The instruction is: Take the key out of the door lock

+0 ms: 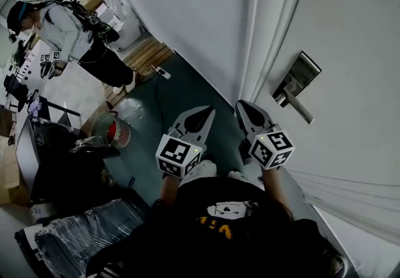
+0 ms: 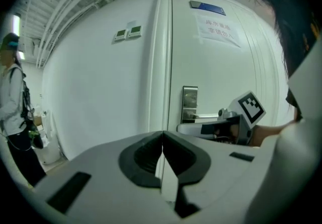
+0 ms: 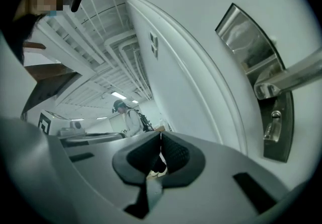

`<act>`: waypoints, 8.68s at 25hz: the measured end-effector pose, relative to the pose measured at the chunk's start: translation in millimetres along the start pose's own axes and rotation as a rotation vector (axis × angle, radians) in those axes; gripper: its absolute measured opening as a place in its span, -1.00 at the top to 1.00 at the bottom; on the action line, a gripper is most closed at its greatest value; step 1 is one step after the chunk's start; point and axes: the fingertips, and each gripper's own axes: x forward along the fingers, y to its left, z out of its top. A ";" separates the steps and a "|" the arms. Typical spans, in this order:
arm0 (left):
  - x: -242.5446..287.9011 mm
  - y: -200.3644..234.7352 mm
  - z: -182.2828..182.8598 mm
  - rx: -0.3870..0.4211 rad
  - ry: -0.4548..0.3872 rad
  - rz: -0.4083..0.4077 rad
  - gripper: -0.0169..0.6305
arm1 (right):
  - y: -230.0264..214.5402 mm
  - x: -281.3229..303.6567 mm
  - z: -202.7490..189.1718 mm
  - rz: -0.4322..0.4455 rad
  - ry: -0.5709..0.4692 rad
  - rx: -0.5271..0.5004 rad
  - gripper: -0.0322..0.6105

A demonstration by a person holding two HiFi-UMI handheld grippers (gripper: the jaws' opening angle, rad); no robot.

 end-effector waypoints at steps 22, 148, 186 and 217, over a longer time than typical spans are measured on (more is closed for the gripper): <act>66.5 -12.5 -5.5 0.084 0.009 -0.561 0.92 | -46.5 -13.5 -17.8 -0.496 -0.161 0.085 0.88; 37.8 -61.4 -74.7 0.081 0.135 -0.803 0.92 | -66.9 -104.2 -91.3 -0.565 -0.619 0.877 0.83; -122.0 -124.5 -91.7 0.156 0.114 -0.817 0.92 | 123.4 -187.0 -140.3 -0.520 -0.503 0.627 0.83; -171.0 -140.2 -95.6 0.171 0.076 -0.896 0.92 | 172.7 -206.6 -148.9 -0.562 -0.475 0.519 0.83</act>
